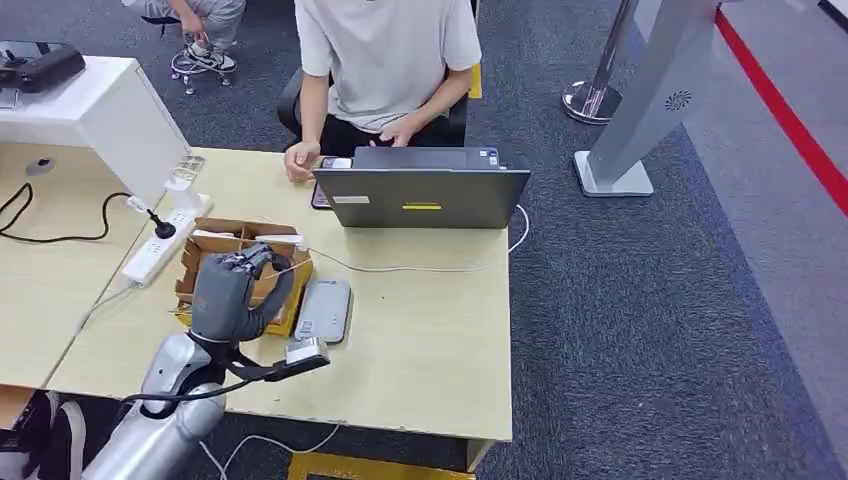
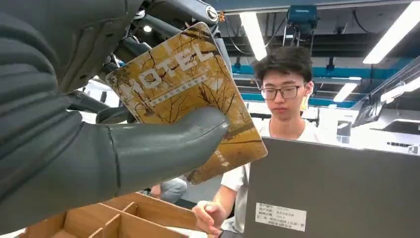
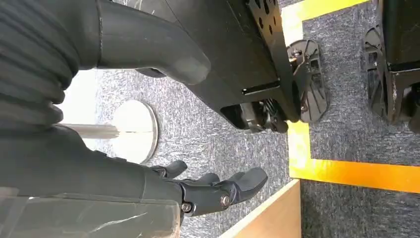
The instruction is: Pass the card to the sensor for recognition and then transmit it.
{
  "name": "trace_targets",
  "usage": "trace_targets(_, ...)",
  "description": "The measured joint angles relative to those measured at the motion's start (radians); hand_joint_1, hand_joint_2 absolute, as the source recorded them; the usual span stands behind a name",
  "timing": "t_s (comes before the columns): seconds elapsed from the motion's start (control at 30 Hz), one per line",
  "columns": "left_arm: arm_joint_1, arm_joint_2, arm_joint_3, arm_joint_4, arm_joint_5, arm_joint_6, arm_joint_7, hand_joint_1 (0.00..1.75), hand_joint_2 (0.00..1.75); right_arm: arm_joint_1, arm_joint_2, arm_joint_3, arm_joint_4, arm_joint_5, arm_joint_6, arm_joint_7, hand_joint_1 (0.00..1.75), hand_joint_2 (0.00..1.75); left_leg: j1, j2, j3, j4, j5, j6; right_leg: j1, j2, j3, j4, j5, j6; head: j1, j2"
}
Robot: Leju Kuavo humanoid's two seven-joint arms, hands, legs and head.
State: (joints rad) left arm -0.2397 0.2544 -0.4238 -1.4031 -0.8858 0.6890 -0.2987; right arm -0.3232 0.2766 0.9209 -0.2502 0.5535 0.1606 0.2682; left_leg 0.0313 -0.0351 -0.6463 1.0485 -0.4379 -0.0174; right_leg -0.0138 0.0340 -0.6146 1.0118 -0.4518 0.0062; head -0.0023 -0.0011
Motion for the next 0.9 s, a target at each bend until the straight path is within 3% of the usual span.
trace_targets(0.17,0.0,0.009,-0.004,0.0,-0.001,-0.005,0.01,1.75,1.75,0.0,0.0,-0.001,0.0,0.0,0.0,0.0,0.0,1.75,0.0,0.0,0.0,0.0,0.0,0.0,0.0,0.0,0.0,0.0,0.0,0.0,0.0,0.0)
trace_targets(0.3,-0.021,0.013,-0.021,0.055,-0.058,-0.103,0.136,1.75,1.75,0.0,0.0,-0.001,0.0,0.003,0.008,0.0,0.0,1.75,0.0,0.0,0.0,0.0,0.0,0.0,0.0,0.0,-0.001,0.0,0.0,0.0,0.0,0.0)
trace_targets(0.4,-0.073,0.005,-0.038,0.17,-0.105,-0.116,0.177,1.75,1.75,0.0,0.0,-0.001,0.0,0.015,0.018,0.001,0.0,1.75,0.0,0.0,0.0,0.0,0.0,0.0,0.0,0.0,0.0,0.0,0.0,0.0,0.0,0.0)
trace_targets(0.6,-0.177,-0.062,-0.076,0.399,-0.124,-0.115,0.163,1.75,1.75,0.0,0.001,-0.001,-0.001,0.022,0.03,-0.003,0.0,1.75,0.0,-0.001,0.0,0.0,0.001,0.0,0.0,-0.001,0.001,0.0,0.002,0.0,0.001,0.0)
trace_targets(0.9,-0.222,-0.119,-0.142,0.506,-0.129,-0.176,0.162,1.75,1.75,-0.001,0.002,-0.001,-0.001,0.032,0.042,-0.003,0.0,1.75,-0.001,0.0,0.0,0.0,0.001,0.0,-0.001,-0.001,0.0,0.0,0.002,0.001,0.0,0.0)
